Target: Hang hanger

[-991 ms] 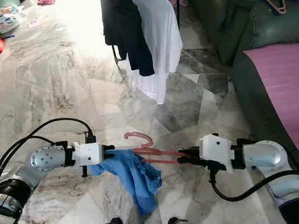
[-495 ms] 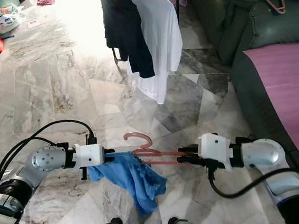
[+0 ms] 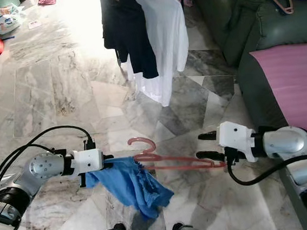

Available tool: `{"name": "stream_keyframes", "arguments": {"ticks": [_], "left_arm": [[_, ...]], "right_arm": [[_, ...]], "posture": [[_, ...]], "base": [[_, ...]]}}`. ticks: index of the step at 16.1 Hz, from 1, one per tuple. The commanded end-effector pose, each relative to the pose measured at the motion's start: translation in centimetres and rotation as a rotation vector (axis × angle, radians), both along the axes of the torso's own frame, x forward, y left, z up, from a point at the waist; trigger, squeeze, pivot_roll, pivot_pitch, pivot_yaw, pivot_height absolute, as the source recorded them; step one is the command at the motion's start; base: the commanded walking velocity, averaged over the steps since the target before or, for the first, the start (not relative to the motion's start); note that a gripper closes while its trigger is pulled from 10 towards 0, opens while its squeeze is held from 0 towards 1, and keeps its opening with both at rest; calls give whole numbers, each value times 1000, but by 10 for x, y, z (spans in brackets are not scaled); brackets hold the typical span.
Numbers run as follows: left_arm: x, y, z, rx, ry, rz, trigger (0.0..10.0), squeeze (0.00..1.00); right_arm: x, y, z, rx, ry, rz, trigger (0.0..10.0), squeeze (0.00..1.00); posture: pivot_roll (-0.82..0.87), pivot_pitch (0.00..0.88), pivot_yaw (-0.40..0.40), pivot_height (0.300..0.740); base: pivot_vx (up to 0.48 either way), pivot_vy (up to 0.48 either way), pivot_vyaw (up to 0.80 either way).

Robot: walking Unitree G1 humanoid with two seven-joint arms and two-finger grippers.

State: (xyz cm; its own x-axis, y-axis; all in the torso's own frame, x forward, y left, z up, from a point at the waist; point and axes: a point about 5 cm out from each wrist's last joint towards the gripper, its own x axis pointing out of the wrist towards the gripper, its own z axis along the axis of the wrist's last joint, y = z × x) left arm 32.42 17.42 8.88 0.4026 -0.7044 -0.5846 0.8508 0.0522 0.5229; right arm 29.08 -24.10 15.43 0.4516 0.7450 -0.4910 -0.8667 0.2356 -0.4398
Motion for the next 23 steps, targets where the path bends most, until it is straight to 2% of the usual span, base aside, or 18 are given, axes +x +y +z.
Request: {"name": "stream_keyframes", "arguments": {"ticks": [1,4,6,7,8,9,10,13,15,16,17,18,19,20,21,22,23], "left_arm": [[-2,10,-2,-1,3,39,0,0],[3,16,2,-22,-59,121,0,0],[9,21,6,-75,-89,211,0,0],[10,24,7,-94,-98,244,0,0],[11,26,9,-116,-97,261,0,0],[11,28,11,-144,-101,288,0,0],[12,31,11,-139,-116,308,0,0],[19,39,13,-133,-169,439,0,0],[26,33,22,-223,-198,493,0,0],[28,26,26,-260,-207,481,0,0],[29,20,29,-281,-215,462,0,0],[30,11,34,-305,-226,411,0,0],[31,6,38,-322,-235,393,0,0],[32,0,41,-331,-242,367,0,0],[32,-1,42,-338,-244,358,0,0],[33,-6,46,-360,-248,343,0,0],[33,-10,49,-374,-252,330,0,0]], "right_arm": [[-2,-8,0,-41,22,-3,10000,1000],[0,-13,5,-25,-31,-57,10000,1000],[14,-16,16,36,-212,-200,10000,1000],[24,-21,25,106,-335,-344,10000,1000],[26,-21,29,139,-373,-385,10000,1000],[29,-22,34,231,-449,-486,10000,1000],[29,-21,35,270,-489,-522,10000,1000],[32,-14,32,446,-555,-681,10000,1000],[36,-12,17,546,-515,-845,10000,1000],[36,-6,9,622,-468,-899,10000,0],[36,-1,2,661,-446,-935,10000,0],[41,4,-15,622,-361,-1017,10000,0],[43,11,-23,592,-340,-1027,10000,0],[43,20,-29,662,-267,-1025,10000,718],[44,21,-31,671,-255,-1026,10000,1000],[43,29,-36,671,-228,-995,10000,1000],[44,31,-42,627,-226,-1021,10000,1000]], "posture": [[15,227,24,740],[11,227,24,740],[9,228,24,740],[14,228,27,740],[15,228,28,740],[22,232,28,740],[24,231,29,740],[37,231,26,740],[44,231,23,740],[47,232,23,740],[48,232,23,740],[54,236,24,740],[57,238,26,740],[58,238,25,740],[58,238,25,740],[61,237,23,740],[62,236,22,740]], "base": [[0,0,0],[0,0,0],[0,0,0],[0,0,0],[0,0,0],[0,0,0],[0,0,0],[0,0,0],[0,0,0],[0,0,0],[0,0,0],[0,0,0],[0,0,0],[0,0,0],[0,0,0],[0,0,0],[0,0,0]]}}
